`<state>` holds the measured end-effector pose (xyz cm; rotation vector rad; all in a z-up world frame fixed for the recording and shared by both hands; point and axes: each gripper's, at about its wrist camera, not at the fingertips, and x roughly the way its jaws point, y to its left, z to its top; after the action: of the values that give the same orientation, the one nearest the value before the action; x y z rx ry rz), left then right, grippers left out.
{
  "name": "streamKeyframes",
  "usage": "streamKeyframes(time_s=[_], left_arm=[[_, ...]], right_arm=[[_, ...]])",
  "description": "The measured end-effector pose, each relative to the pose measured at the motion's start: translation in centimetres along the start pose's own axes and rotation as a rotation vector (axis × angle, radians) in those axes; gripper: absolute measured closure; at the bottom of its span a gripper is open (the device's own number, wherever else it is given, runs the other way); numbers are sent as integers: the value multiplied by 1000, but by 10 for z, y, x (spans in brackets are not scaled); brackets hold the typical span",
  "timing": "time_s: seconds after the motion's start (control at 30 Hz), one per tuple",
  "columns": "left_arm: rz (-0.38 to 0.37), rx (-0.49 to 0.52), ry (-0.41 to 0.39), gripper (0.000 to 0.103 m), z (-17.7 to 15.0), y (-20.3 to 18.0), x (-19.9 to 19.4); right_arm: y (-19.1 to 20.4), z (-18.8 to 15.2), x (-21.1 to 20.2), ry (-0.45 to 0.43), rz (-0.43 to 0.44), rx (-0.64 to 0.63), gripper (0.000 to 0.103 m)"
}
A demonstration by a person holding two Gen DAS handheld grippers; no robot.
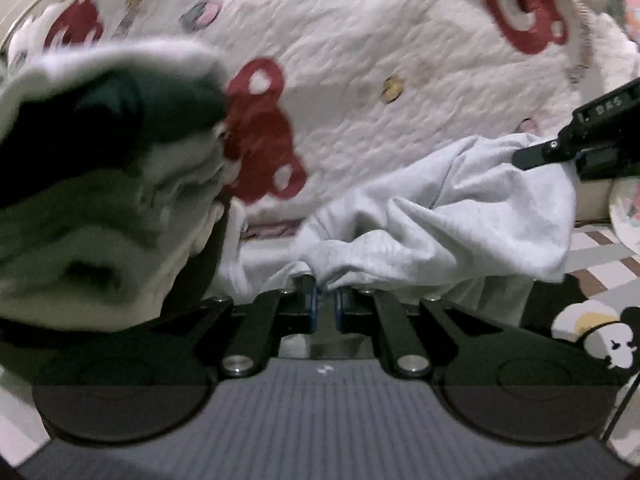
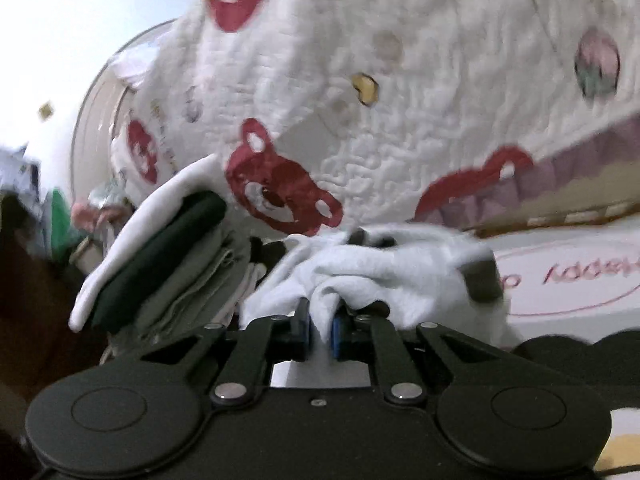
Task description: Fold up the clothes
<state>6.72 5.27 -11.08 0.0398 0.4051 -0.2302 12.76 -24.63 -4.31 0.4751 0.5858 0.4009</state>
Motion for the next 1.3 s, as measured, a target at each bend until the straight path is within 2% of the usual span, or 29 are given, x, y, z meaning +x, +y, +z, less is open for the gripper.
streamKeyframes(time_s=[0.03,0.2,0.37,0.47,0.57,0.6,0.63,0.7,0.73,0.77,0.87,0.97,1.13,1.3], left_arm=[[-23,-26,1,96,4,-1,-3],[-153,-133,-30,96,23,-4,-24],[-216,-148,-165,96,53,-19,-78],[-254,-154,-221,96,70,-23,-100],[-274,-191,-205,96,69,-23,-86],[-257,-195,-187,96,63,-23,-77],[-225,-193,-160,96,54,-22,-67],[-142,-167,-110,97,34,-20,-50],[-86,-155,-77,97,24,-15,-40],[-29,-143,-45,97,14,-10,-29],[-44,-166,16,97,5,-3,-19],[-59,-189,76,97,-4,5,-9],[-84,-228,176,93,-18,18,7],[-107,-261,273,83,-34,29,24]], right_arm=[[7,0,-11,-9,-7,-41,90],[7,4,-56,-81,-26,-42,90],[24,33,-99,-68,-98,-6,90],[62,60,-122,-99,-100,-173,90],[81,82,-119,-123,-110,-317,90],[77,79,-105,-113,-134,-368,90],[72,77,-92,-102,-158,-419,82],[61,71,-64,-80,-207,-519,74],[50,62,-52,-59,-260,-521,63],[38,53,-40,-38,-313,-521,56],[-14,26,-33,-16,-451,-360,55],[-63,2,-48,18,-492,-181,54],[-98,-37,-80,47,-456,7,54],[-97,-61,-83,77,-430,14,54]])
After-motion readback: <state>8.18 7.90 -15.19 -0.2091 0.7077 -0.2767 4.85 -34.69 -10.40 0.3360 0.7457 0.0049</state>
